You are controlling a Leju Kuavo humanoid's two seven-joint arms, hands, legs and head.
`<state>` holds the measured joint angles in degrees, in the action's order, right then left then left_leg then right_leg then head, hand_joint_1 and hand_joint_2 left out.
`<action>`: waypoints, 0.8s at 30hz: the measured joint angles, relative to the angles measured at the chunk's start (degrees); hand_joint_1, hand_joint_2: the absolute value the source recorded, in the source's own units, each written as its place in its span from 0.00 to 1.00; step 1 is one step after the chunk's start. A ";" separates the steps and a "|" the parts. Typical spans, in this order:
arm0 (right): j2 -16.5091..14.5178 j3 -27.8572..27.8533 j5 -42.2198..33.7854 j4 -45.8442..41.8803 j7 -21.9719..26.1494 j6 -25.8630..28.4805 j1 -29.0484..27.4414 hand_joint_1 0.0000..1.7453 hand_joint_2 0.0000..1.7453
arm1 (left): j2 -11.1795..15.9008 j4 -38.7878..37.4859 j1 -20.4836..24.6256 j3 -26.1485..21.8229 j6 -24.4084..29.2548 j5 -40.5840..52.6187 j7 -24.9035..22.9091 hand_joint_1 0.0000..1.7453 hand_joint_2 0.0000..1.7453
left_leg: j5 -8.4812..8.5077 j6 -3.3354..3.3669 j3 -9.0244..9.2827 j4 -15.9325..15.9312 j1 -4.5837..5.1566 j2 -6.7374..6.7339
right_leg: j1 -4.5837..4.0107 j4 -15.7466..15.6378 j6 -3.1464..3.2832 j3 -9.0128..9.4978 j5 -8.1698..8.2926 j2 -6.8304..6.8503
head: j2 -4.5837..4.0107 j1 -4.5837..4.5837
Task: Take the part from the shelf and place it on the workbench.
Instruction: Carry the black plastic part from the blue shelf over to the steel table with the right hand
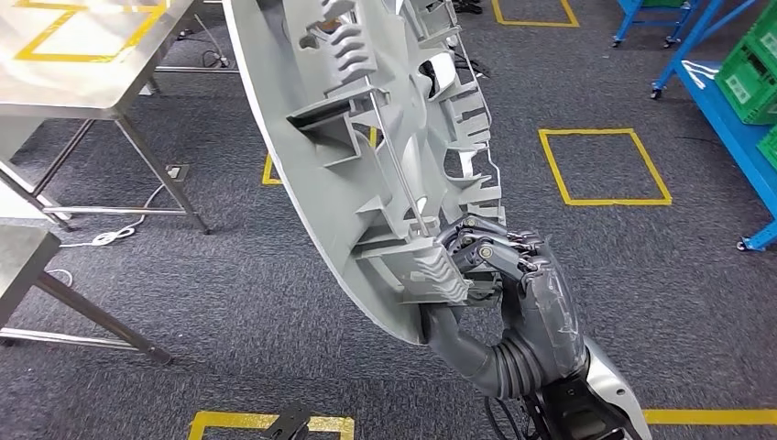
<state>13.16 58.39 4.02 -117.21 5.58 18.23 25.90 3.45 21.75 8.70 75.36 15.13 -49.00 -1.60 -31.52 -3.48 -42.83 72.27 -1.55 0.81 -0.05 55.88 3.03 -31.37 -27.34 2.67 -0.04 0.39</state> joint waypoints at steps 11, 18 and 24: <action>-0.02 -0.08 -1.43 0.03 0.90 0.28 -0.14 1.00 1.00 | 0.03 -0.44 -0.48 -0.03 -0.16 0.15 0.10 0.00 1.00 | 5.33 2.48 5.91 -11.71 -0.64 -0.48 | 1.63 6.20 -3.91 -1.97 -4.76 0.13 | 0.00 -0.40; 0.04 -0.10 -1.77 0.04 0.91 0.26 -0.57 1.00 1.00 | 0.02 -0.56 -0.37 -0.03 -0.30 0.21 0.14 0.00 1.00 | 5.30 3.84 6.06 -11.75 1.00 1.25 | -0.37 14.75 -0.84 -7.57 -5.19 -2.73 | 0.00 -1.08; 0.03 -0.12 -1.77 -0.01 1.02 0.26 -0.49 1.00 1.00 | -0.20 -0.60 -0.39 -0.03 -0.61 0.34 0.15 0.00 1.00 | 5.38 4.18 5.68 -11.83 1.09 1.93 | -1.73 3.65 -0.61 -3.00 -1.30 -3.76 | 0.00 -1.02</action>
<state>13.19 58.27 2.25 -117.21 6.59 18.49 25.40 3.26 21.15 8.31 75.33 14.52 -48.66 -1.45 -26.15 0.70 -37.16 60.45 -0.46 2.75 -1.78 59.53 2.43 -34.37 -28.64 -1.09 -0.04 -0.63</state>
